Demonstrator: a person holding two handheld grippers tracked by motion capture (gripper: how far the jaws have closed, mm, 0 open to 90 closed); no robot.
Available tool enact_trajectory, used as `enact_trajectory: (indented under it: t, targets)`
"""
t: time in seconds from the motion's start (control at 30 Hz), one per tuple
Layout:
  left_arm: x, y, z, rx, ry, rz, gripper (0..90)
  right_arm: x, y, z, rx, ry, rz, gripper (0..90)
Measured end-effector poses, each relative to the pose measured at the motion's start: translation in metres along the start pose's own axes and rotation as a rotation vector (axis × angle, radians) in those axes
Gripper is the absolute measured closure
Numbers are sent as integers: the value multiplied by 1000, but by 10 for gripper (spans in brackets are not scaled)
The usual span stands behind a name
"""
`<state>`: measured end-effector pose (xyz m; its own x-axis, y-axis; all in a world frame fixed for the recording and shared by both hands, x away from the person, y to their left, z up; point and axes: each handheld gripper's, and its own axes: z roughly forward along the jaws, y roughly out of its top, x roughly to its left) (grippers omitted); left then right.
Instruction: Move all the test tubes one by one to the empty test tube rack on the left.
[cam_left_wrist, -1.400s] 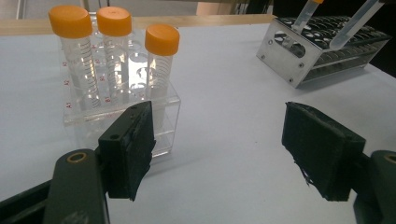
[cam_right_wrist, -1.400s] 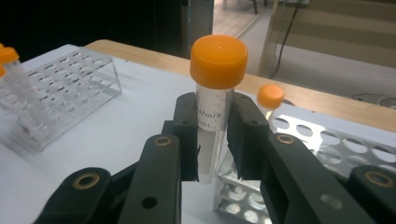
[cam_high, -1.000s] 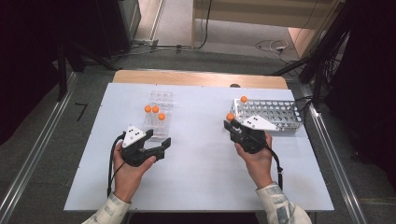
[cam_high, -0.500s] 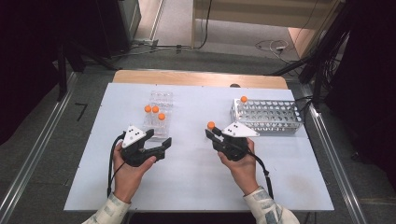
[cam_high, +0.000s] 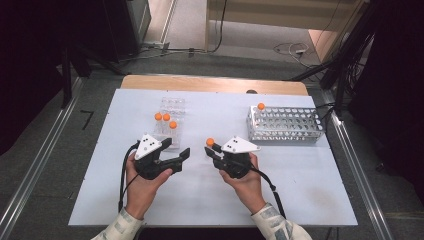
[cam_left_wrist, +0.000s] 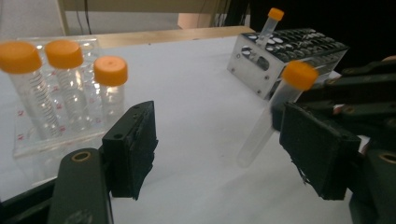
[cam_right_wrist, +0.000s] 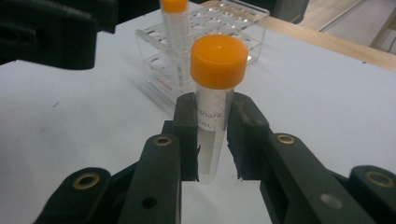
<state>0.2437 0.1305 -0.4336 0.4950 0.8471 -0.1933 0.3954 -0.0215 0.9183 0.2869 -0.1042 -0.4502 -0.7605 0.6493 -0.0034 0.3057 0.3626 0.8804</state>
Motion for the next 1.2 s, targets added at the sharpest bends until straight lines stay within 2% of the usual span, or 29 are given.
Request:
enact_trajectory:
  t: [0.2,0.43,0.57,0.67,1.07,1.2]
  targets:
    - [-11,6,0,-28,-38,34,385,16,1,10,15,40,-25,720]
    - [-15,4,3,-21,-35,71,446,28,3,16,21,67,-39,720]
    - [-16,3,5,-20,-45,78,491,32,4,17,24,78,-42,720]
    - [-17,1,6,-11,-47,97,523,34,5,17,20,84,-47,720]
    - [-18,-3,10,12,-65,115,687,35,5,16,17,86,-50,720]
    - [-17,-3,10,14,-65,122,698,35,5,16,19,87,-47,720]
